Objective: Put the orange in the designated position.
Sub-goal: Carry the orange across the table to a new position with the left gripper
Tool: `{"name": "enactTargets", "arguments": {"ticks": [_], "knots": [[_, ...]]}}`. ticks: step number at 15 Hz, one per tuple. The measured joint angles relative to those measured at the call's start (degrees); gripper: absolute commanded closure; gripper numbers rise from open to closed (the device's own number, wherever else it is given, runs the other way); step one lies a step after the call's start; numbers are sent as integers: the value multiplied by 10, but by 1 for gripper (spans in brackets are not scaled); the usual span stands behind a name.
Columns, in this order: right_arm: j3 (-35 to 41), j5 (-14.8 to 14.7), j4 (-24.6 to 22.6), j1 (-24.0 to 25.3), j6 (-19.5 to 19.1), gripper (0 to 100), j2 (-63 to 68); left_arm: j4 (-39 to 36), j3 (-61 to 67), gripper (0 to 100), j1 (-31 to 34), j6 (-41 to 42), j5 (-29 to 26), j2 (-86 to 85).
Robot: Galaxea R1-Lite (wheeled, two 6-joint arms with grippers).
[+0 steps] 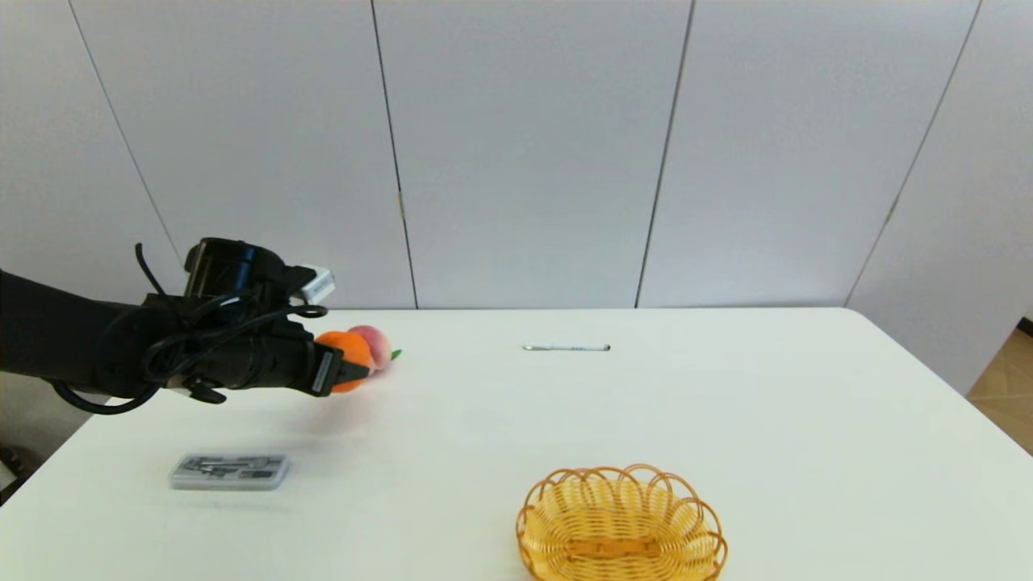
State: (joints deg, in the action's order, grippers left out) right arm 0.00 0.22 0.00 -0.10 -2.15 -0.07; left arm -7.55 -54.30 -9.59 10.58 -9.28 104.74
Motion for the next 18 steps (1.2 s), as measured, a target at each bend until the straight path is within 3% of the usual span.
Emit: {"name": "enactTargets", "arguments": {"ticks": [18], "knots": [[0, 0, 0, 0, 0, 0, 0, -17, 24, 100, -11, 0, 1, 30]]}}
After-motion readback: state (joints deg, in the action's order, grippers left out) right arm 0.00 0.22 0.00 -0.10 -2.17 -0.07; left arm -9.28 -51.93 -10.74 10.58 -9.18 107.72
